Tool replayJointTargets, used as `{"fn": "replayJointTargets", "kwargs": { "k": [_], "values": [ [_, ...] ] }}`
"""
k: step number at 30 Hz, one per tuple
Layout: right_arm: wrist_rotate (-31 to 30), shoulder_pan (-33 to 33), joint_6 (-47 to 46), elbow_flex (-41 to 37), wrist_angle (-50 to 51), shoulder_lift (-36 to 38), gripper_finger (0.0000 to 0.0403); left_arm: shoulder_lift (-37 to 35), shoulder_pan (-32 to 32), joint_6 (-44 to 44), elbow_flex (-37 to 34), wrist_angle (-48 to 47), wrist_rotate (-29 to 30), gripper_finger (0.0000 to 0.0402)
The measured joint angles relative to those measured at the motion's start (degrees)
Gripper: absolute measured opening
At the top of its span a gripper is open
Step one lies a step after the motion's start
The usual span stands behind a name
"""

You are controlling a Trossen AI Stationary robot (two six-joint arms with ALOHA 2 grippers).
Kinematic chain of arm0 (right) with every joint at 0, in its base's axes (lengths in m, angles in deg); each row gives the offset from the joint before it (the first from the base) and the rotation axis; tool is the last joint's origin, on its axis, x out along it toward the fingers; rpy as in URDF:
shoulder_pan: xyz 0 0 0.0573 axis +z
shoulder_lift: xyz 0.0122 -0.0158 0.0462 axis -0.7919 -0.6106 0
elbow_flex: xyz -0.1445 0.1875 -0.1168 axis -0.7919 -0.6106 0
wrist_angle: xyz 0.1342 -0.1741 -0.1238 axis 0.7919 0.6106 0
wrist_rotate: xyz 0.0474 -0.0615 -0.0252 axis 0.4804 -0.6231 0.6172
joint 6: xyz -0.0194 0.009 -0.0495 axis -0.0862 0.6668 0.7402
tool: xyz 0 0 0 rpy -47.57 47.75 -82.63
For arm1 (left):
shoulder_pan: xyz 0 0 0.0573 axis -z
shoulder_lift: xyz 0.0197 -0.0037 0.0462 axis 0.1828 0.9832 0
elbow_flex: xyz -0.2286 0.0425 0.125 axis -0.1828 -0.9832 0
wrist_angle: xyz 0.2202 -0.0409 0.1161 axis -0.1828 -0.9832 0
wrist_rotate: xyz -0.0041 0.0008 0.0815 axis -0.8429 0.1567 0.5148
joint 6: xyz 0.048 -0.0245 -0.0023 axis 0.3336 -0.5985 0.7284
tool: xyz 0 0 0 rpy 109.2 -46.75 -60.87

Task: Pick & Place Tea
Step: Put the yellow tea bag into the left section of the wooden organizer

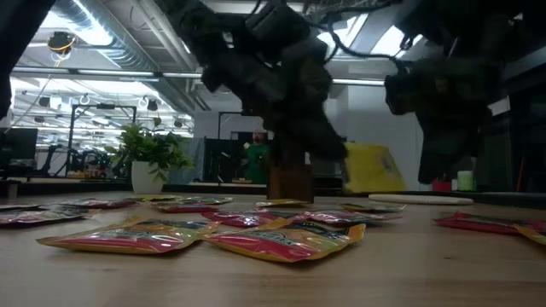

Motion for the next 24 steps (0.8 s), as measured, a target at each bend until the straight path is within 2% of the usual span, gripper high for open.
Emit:
{"fn": "replayJointTargets", "kwargs": {
  "k": [11, 18, 24],
  "values": [
    [0.3, 0.0, 1.8, 0.1, -2.2, 4.5, 0.0011, -13.9, -0.9, 13.2, 0.0, -15.6, 10.2, 0.0002],
    [0.3, -1.5, 4.4, 0.2, -8.9, 6.6, 0.0012, -21.7, -3.4, 21.7, 0.1, -18.5, 16.8, 0.0002],
    [0.3, -4.6, 5.1, 0.2, -15.8, 7.3, 0.0013, -24.8, -6.9, 26.3, 0.1, -20.1, 18.7, 0.0002]
  ]
}}
